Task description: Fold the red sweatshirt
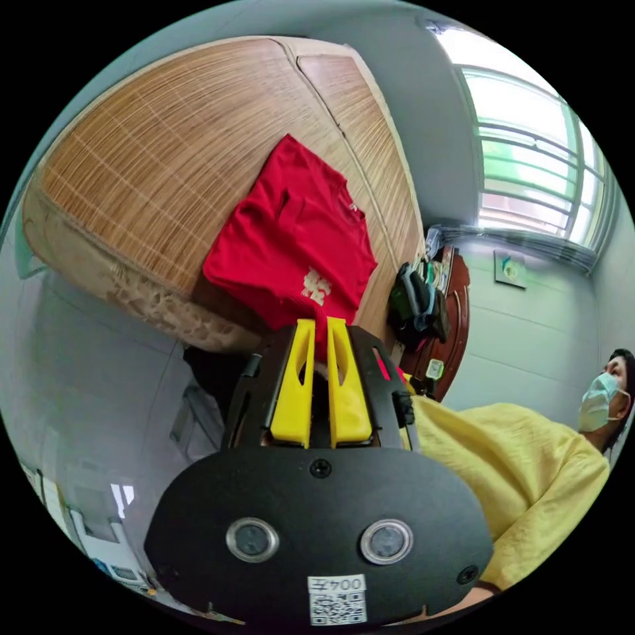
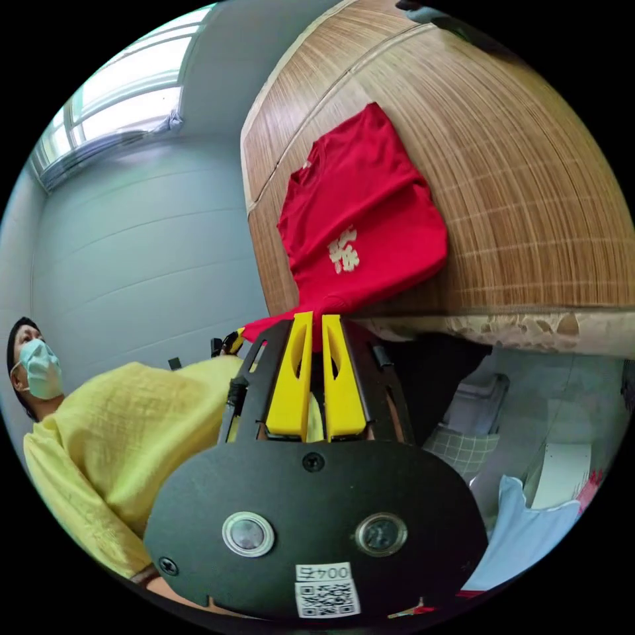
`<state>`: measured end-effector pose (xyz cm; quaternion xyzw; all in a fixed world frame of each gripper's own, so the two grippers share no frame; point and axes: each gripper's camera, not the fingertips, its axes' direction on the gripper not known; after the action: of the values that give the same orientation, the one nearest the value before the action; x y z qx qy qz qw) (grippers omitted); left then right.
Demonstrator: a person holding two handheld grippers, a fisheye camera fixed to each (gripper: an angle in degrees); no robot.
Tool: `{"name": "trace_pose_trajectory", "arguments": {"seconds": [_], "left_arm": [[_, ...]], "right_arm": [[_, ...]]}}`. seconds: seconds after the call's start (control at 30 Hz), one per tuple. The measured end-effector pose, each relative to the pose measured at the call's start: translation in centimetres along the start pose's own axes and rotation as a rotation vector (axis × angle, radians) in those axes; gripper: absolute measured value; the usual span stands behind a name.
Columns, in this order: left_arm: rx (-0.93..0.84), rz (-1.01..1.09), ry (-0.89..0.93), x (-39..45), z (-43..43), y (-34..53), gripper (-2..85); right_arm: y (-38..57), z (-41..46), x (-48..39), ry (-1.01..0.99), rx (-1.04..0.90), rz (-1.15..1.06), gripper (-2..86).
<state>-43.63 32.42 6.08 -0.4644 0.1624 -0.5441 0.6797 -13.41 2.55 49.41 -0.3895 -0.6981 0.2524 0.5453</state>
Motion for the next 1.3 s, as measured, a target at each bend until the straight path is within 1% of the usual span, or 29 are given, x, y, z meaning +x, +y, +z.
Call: {"name": "trace_pose_trajectory", "arguments": {"seconds": [0.23, 0.37, 0.57, 0.67, 0.87, 1.1, 1.23, 1.3], "left_arm": [[0.080, 0.038, 0.075, 3.8, 2.0, -12.7, 3.6], [0.100, 0.065, 0.018, 5.7, 4.6, -20.5, 3.6], [0.097, 0.030, 0.003, 4.8, 9.4, -29.8, 3.6], [0.088, 0.014, -0.015, 4.1, 11.8, -33.0, 3.6], [0.089, -0.016, -0.034, 2.0, 15.1, -36.9, 3.6], [0.075, -0.015, -0.067, 0.8, 17.7, -38.8, 3.9], [0.112, -0.074, -0.008, -1.8, 19.5, -39.1, 4.4], [0.149, -0.082, 0.035, -2.5, 19.8, -38.7, 4.9]], "right_arm": [[-13.6, -1.0, -4.2, -0.004, 0.094, 0.038, 3.7], [-22.1, 0.9, -6.3, 0.071, 0.086, 0.017, 3.8], [-32.1, 3.7, -5.3, 0.109, 0.079, 0.052, 3.7], [-35.4, 5.0, -4.3, 0.142, 0.059, 0.072, 3.7], [-39.0, 7.5, -1.4, 0.137, 0.057, 0.117, 3.8], [-40.7, 10.1, 0.1, 0.143, 0.057, 0.148, 4.0], [-41.6, 11.9, 0.8, 0.150, 0.060, 0.151, 4.7], [-41.2, 11.4, 0.1, 0.119, 0.121, 0.122, 6.5]]}}
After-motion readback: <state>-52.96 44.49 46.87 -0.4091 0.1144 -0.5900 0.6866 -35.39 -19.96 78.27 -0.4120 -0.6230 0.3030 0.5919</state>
